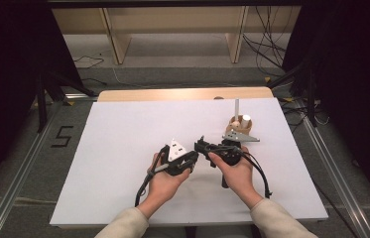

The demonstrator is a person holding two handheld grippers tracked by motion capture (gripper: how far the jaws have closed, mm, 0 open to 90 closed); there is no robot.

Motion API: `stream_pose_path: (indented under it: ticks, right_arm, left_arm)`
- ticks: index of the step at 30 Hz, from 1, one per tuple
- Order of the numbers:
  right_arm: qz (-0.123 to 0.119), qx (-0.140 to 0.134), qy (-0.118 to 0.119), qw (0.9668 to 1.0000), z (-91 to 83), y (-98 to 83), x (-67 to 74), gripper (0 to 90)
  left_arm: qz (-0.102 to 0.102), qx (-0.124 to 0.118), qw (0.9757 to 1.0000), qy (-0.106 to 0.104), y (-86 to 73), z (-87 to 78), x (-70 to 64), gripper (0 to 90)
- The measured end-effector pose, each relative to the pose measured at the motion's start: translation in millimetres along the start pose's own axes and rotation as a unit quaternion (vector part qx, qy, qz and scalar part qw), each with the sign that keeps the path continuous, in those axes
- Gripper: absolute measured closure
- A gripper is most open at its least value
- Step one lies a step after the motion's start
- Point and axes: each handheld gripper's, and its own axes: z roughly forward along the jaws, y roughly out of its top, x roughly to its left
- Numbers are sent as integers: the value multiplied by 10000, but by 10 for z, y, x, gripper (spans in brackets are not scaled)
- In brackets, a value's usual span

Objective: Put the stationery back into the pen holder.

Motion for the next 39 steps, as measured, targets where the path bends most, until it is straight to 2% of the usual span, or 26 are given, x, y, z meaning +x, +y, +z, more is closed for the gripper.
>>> stream_pose_path:
  ticks: [3, 10, 14, 15, 17, 20, 22, 24, 26, 29, 33, 39]
  right_arm:
    - [-130, -25, 19, 9999, -10, 1, 34, 799]
    - [-170, -113, 24, 9998, -49, 32, 48, 802]
    - [-307, -154, -78, 9994, -91, 70, 37, 802]
    - [-307, -154, -78, 9994, -91, 70, 37, 802]
    - [-337, -189, -162, 9991, -138, 94, 4, 802]
    - [-357, -208, -232, 9989, -173, 107, -21, 802]
    - [-393, -247, -312, 9984, -228, 124, -61, 802]
    - [-398, -281, -360, 9982, -265, 133, -85, 802]
    - [-375, -297, -423, 9980, -303, 143, -113, 802]
    - [-386, -313, -477, 9976, -337, 152, -146, 802]
    - [-377, -353, -592, 9969, -410, 167, -201, 802]
    - [-393, -376, -703, 9960, -471, 187, -244, 802]
  left_arm:
    - [10, -16, 10000, -5, 0, 3, -4, 795]
    - [70, -189, 9998, -36, 12, -10, -19, 788]
    - [198, -161, 9997, -8, -6, -32, -3, 665]
    - [219, -178, 9996, 21, -16, -45, 11, 665]
    - [251, -80, 9996, 72, -53, -101, 82, 580]
    - [256, -27, 9996, 138, -85, -152, 138, 509]
    - [250, 140, 9993, 255, -150, -246, 219, 455]
    - [226, 144, 9992, 312, -177, -279, 251, 416]
    - [240, 280, 9986, 369, -257, -386, 354, 388]
    - [251, 315, 9984, 388, -320, -451, 415, 375]
    - [158, 455, 9975, 518, -440, -584, 519, 334]
    - [36, 527, 9957, 763, -569, -747, 669, 313]
